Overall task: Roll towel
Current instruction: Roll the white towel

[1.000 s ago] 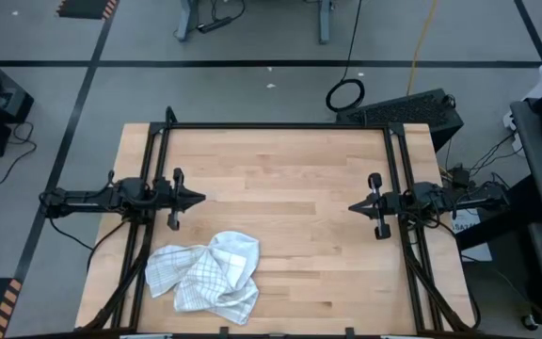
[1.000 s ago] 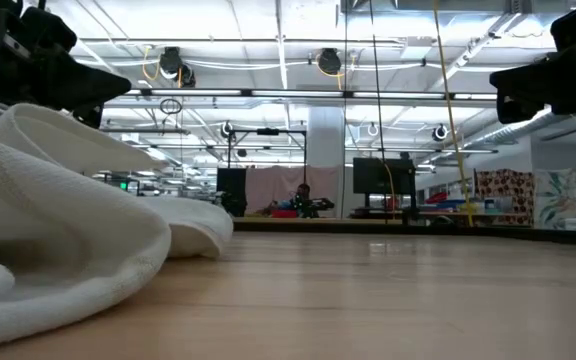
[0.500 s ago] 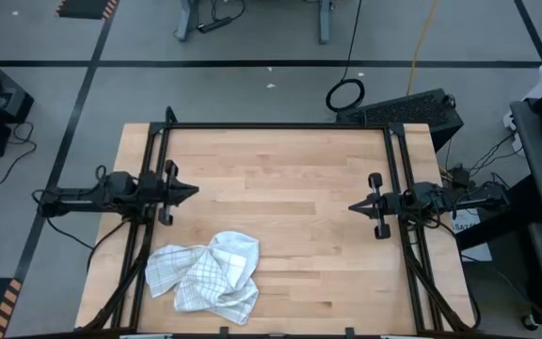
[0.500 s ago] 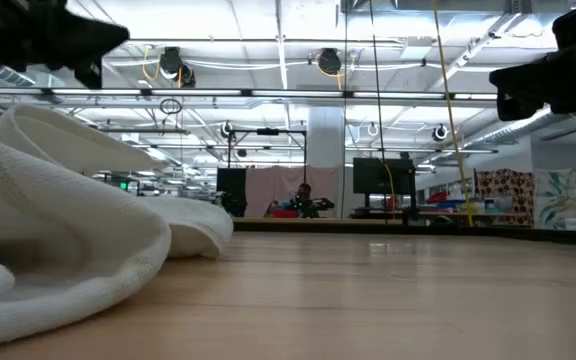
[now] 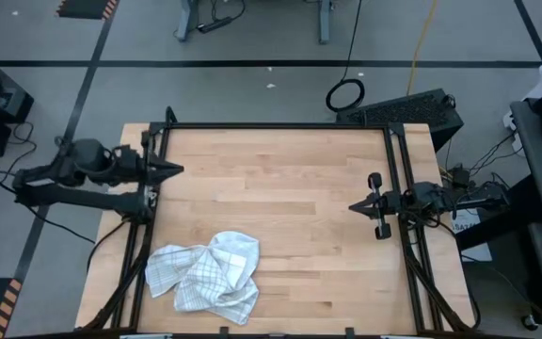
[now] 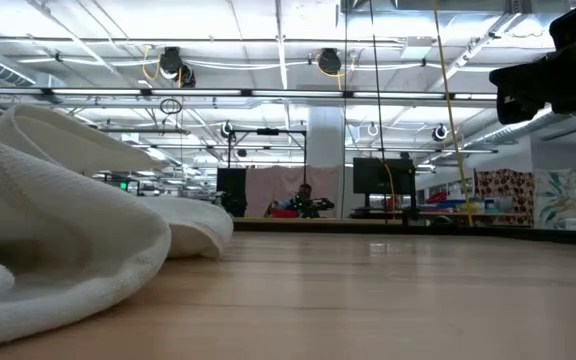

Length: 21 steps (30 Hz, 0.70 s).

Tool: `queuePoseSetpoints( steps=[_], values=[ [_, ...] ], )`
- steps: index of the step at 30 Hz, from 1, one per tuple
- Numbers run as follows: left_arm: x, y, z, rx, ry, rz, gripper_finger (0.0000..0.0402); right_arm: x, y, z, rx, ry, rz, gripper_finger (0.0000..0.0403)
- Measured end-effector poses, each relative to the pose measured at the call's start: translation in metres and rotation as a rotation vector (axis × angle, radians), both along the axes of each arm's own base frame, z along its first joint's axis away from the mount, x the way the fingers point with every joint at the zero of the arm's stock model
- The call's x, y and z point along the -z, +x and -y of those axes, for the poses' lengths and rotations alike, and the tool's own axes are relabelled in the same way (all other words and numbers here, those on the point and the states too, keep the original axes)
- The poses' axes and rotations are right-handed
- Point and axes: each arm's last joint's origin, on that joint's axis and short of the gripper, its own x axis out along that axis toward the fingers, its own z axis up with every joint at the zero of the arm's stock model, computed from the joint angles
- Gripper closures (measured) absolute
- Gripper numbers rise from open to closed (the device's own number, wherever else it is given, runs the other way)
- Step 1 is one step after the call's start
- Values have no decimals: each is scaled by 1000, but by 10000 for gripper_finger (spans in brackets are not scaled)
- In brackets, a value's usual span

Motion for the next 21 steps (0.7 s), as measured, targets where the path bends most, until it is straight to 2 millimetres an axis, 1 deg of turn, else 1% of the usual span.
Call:
queuePoseSetpoints(
  steps=[2,4,6,8,11,16,19,21],
  values=[
    [-16,3,0,-1,-1,-34,375,-2,0,0,-1,3,23,403],
    [-24,10,0,0,-4,-90,375,-6,0,0,-4,29,62,403],
    [-24,18,0,-2,-36,-146,375,-10,-1,0,-13,114,99,403],
    [-17,29,1,15,-79,-207,375,-14,-2,0,-25,206,127,403],
    [6,49,3,68,-97,-324,375,-17,-2,0,-35,292,152,403],
    [60,79,8,128,-180,-530,372,-15,-2,2,3,355,136,403],
    [93,94,16,183,-239,-607,354,-12,-1,3,50,367,109,403],
    [115,102,23,215,-278,-669,328,-11,0,4,92,369,102,403]
  ],
)
